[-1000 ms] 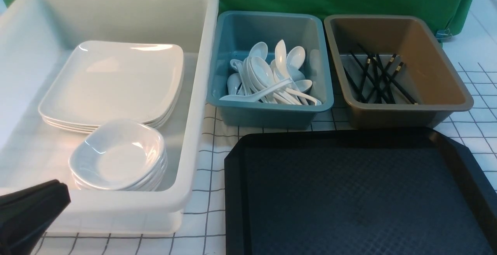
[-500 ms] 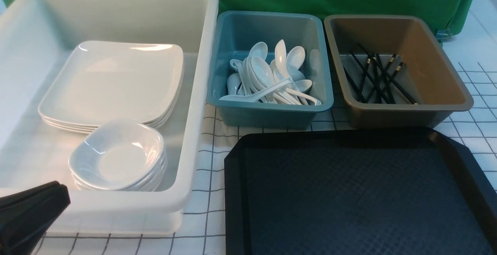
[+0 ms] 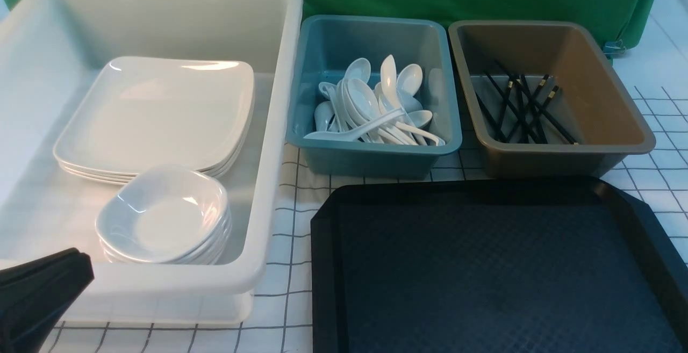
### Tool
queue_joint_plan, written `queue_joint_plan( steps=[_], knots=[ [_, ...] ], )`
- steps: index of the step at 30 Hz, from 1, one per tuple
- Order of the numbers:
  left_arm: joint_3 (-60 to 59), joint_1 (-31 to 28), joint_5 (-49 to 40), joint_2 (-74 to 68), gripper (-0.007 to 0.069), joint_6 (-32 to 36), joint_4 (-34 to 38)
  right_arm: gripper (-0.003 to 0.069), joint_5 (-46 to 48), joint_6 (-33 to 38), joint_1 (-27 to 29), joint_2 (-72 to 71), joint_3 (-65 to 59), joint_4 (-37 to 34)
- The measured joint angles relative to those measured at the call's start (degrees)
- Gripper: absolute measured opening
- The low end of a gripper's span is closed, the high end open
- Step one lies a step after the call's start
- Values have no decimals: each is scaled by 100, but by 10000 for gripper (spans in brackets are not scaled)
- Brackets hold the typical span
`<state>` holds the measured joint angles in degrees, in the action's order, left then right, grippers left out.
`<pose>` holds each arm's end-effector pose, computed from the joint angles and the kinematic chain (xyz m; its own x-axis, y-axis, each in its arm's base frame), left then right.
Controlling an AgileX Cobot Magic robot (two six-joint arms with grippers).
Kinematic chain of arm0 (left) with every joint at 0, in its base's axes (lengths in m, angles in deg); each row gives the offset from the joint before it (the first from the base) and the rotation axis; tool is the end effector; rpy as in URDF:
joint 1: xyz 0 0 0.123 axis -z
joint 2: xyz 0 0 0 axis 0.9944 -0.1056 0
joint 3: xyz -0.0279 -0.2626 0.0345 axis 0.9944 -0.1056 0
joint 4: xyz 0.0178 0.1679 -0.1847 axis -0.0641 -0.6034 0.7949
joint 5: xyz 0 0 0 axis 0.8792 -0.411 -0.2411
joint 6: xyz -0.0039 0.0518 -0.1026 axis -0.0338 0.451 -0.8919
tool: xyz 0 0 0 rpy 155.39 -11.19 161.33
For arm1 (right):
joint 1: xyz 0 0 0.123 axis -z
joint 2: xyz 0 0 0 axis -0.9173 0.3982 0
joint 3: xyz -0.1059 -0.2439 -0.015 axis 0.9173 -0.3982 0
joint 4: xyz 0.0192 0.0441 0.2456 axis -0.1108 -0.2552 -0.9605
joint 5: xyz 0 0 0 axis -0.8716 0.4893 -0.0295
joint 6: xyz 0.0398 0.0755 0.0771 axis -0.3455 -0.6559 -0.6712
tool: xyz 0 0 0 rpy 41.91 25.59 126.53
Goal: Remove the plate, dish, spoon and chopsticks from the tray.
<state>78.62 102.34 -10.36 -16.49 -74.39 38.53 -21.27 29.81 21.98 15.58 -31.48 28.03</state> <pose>0.1015 -0.0457 0.2702 -0.2331 -0.0184 -0.9723 0.3857 0.9161 -0.1099 0.0519 0.0345 0.3475 0.2943 0.1237 -0.9477 -0.5981 0.7972 -0.0817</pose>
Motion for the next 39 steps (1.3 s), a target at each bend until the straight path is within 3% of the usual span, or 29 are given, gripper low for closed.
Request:
queue_joint_plan(
  steps=[7, 9, 13, 18, 39],
  knots=[
    [-230, -801, 323, 347, 0, 12, -363, 137, 12, 0, 0, 0, 0, 0],
    [-607, -1433, 630, 702, 0, -7, -387, 144, 12, 0, 0, 0, 0, 0],
    [-1382, -1919, 988, 1203, 1, -215, -593, 157, 12, 0, 0, 0, 0, 0],
    [-2018, -1940, 1072, 1538, 4, -350, -880, 166, 23, 0, 0, 0, 0, 0],
    [-2041, -1940, 904, 1560, 5, -475, -1069, 211, 55, 0, 0, 0, 0, 0]
  ],
)
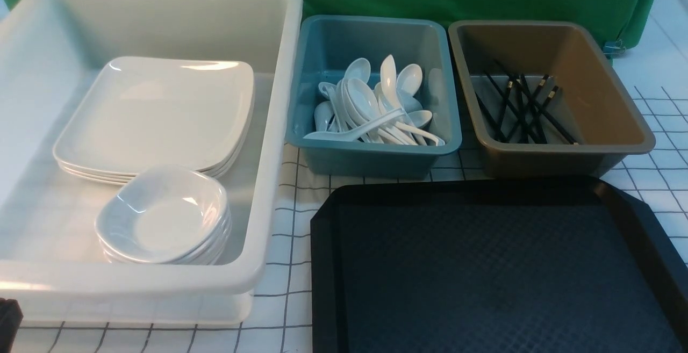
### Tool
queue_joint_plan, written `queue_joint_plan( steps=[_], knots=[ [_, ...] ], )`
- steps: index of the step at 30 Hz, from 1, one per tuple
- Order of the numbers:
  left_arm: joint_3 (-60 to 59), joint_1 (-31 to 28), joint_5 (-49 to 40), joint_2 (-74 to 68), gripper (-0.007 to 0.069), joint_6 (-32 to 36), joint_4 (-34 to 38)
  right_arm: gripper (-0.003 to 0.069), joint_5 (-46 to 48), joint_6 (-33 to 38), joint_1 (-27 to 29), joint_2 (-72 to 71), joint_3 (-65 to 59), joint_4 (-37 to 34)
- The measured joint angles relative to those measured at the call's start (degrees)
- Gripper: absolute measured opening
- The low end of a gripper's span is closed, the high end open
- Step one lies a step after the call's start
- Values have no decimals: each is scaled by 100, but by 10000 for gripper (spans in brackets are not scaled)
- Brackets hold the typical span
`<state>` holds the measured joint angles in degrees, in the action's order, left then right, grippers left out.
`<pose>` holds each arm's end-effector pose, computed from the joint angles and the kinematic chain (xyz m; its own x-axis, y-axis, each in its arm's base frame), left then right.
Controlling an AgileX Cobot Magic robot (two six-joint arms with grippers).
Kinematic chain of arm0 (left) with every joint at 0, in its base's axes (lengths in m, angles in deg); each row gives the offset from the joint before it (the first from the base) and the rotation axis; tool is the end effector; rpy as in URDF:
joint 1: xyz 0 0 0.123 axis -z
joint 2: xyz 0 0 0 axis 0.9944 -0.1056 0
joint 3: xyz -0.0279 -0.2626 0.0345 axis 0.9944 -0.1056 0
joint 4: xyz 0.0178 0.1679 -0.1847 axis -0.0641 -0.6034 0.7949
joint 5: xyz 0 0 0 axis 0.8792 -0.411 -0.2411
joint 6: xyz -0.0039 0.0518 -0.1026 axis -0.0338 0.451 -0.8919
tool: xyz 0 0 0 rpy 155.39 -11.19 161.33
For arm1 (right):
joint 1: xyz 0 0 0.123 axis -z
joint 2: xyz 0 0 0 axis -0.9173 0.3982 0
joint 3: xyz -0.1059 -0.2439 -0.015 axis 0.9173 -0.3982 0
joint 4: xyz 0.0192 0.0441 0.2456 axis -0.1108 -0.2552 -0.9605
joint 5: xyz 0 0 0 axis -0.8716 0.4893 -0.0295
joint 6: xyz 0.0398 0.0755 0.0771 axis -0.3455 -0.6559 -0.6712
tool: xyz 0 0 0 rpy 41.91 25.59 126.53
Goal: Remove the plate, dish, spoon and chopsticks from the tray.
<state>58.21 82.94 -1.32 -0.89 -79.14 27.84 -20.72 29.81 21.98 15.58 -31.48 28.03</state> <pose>0.0969 -0.0003 0.1871 -0.1461 -0.0072 -0.9892 -0.0008 1.0000 -0.0072 0.0525 0.0342 0.3466 0.2879 0.1187 -0.9503 -0.5949 0.7998 -0.0803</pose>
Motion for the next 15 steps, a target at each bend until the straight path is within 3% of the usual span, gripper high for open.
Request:
queue_joint_plan(
  steps=[13, 15],
  knots=[
    [0, 0, 0, 1, 5, 0, 0, 237, 13, -7, 0, 0, 0, -11],
    [-5, 0, 0, 1, 5, 0, 0, 237, 3, 35, 0, 0, 0, -331]
  ],
)
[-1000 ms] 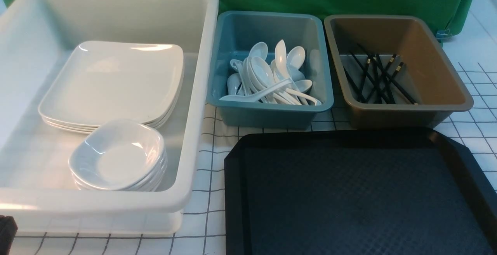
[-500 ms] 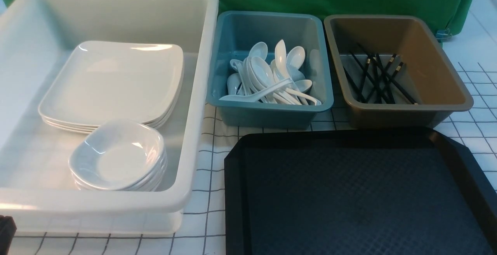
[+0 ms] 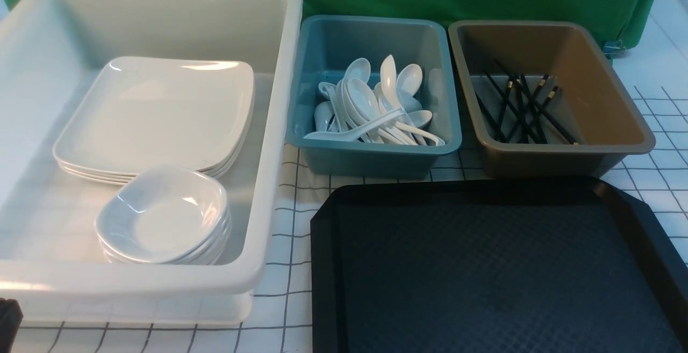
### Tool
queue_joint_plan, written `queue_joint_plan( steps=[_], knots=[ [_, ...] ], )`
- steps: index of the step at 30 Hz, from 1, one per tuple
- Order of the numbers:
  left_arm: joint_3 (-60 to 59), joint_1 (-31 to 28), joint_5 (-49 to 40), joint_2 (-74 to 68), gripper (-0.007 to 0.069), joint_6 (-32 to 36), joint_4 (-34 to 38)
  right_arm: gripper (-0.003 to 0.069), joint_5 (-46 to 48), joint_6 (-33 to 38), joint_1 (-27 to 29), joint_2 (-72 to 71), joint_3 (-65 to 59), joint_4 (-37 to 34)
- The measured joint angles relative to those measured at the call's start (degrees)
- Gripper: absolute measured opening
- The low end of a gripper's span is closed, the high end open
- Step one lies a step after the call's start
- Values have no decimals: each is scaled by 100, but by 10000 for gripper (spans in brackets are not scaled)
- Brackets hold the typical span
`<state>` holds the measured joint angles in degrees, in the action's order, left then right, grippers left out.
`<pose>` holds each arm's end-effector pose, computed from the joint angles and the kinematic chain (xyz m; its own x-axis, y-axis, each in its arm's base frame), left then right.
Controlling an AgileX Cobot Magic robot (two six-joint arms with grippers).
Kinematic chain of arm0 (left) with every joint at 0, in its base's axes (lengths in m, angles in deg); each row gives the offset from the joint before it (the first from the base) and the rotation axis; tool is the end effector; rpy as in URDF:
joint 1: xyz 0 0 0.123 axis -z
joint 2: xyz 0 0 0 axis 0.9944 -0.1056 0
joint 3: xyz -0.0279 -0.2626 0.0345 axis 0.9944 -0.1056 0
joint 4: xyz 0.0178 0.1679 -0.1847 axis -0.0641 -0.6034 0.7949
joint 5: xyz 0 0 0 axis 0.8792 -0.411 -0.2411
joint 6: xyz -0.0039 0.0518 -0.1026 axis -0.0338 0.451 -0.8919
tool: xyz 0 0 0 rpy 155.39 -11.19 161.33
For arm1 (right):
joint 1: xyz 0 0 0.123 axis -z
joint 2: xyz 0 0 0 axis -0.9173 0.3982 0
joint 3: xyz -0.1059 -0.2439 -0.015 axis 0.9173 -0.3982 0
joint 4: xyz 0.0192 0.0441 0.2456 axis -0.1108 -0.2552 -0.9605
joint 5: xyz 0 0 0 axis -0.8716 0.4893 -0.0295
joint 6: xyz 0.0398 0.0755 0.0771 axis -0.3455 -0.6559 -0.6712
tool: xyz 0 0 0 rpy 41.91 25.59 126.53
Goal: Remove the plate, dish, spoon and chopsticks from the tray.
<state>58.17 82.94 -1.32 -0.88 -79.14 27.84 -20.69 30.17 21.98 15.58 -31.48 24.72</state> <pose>0.0969 -0.0003 0.1869 -0.1466 -0.0072 -0.9892 -0.0008 1.0000 -0.0072 0.0520 0.0352 0.3459 0.2533 0.1555 -0.9548 -0.6157 0.7872 -0.0352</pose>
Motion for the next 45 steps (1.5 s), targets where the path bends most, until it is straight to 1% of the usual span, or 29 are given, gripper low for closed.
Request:
queue_joint_plan(
  steps=[3, 4, 5, 6, 7, 8, 10, 17, 20, 21, 22, 23, 25, 26, 28, 29, 31, 32, 33, 35, 38, 45],
  knots=[
    [0, 0, -1, 0, 5, 0, 0, 237, -59, 723, 0, 0, -6, -867],
    [0, 0, -1, 0, 5, 0, 0, 239, -150, 1366, 0, 0, -25, -1513],
    [0, 0, -1, -1, 5, 0, 0, 239, -177, 1555, 0, 0, -39, -1695],
    [0, 0, -1, 0, 5, 0, 0, 239, -242, 1920, 0, 0, -58, -2043],
    [0, 0, -1, 0, 5, 0, 0, 239, -382, 2427, 0, 0, -115, -2574],
    [0, 0, -1, 0, 5, 0, 0, 239, -501, 2691, 0, 0, -181, -2771],
    [0, 0, -1, 0, 5, 0, 0, 239, -636, 2903, 0, 0, -300, -2982],
    [0, 0, -1, 0, 5, 0, 0, 239, -628, 3013, 15, -7, -508, -3111],
    [0, 0, -6, 0, 5, 0, 0, 240, -447, 3098, 291, -92, -536, -3111],
    [0, 0, -6, 0, 5, 0, 0, 240, -317, 3155, 618, -109, -576, -3111],
    [0, 0, -6, 0, 5, 0, 0, 240, -283, 3169, 782, -109, -597, -3111],
    [0, -2, -6, 0, 5, 0, 0, 240, -110, 3287, 1376, -113, -752, -3111],
    [0, -2, -6, 0, 5, 0, 0, 240, -18, 3320, 1684, -113, -890, -3111],
    [0, -2, -6, 0, 5, 0, 0, 240, 32, 3350, 2110, -113, -1060, -3111],
    [0, -2, -6, 0, 5, 0, 0, 240, 76, 3385, 2632, -108, -1360, -3080],
    [0, -2, -6, 0, 5, 0, 0, 240, 91, 3391, 2999, -108, -1623, -3080],
    [0, -2, -6, 0, 5, 0, 0, 240, 120, 3398, 3399, -139, -1981, -3080],
    [0, -2, -6, 0, 5, 0, 0, 240, 127, 3398, 3439, -147, -2064, -3080],
    [0, -2, -6, 0, 5, 0, 0, 240, 136, 3398, 3688, -238, -2349, -3080],
    [0, -2, -12, -1, 5, 0, 0, 240, 251, 3372, 3927, -344, -2566, -3080],
    [0, -2, -5, 0, 5, 0, 0, 240, 273, 3352, 4030, -387, -2612, -3080],
    [0, -2, -7, 0, 5, 0, 0, 242, 276, 3270, 4047, -388, -2612, -3080]
  ],
)
